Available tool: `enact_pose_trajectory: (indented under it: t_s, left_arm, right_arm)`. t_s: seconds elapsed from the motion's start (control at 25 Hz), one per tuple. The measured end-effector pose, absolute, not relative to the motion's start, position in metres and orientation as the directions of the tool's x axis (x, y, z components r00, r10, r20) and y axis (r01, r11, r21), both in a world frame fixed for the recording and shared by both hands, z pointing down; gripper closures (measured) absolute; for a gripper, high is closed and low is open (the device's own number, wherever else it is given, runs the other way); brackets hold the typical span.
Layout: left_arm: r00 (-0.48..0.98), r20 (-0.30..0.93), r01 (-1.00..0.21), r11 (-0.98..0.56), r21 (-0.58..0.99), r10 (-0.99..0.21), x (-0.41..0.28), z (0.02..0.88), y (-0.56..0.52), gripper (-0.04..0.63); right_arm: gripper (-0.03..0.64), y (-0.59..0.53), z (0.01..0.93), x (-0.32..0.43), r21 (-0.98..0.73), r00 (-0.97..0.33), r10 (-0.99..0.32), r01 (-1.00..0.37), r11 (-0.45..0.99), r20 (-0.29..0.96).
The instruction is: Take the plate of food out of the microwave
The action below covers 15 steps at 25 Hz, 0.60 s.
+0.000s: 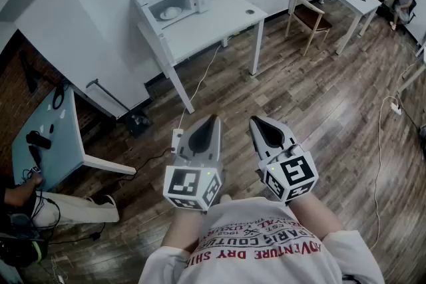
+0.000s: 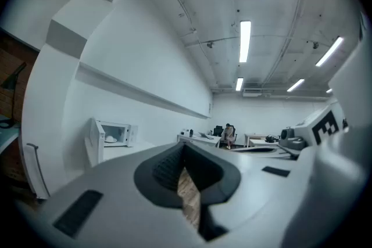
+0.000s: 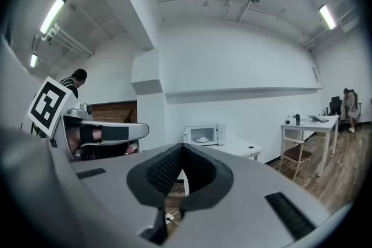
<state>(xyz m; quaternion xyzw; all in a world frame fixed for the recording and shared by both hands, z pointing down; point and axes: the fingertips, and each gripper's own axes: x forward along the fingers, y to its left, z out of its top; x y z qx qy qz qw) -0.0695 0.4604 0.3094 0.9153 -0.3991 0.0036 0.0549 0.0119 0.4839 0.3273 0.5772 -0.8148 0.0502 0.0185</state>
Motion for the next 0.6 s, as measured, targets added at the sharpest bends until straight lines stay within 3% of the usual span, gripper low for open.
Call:
enact_pose_trajectory:
  t_s: [0.6]
  left_arm:
    - [0.696, 0.059, -0.718, -0.691, 0.083, -0.716, -0.104, 0.333, 0.423, 0.589]
  right_arm:
    - [0.607, 0.444, 0.350, -0.026, -0.103, -0.336, -0.934, -0.940, 0.325, 0.119]
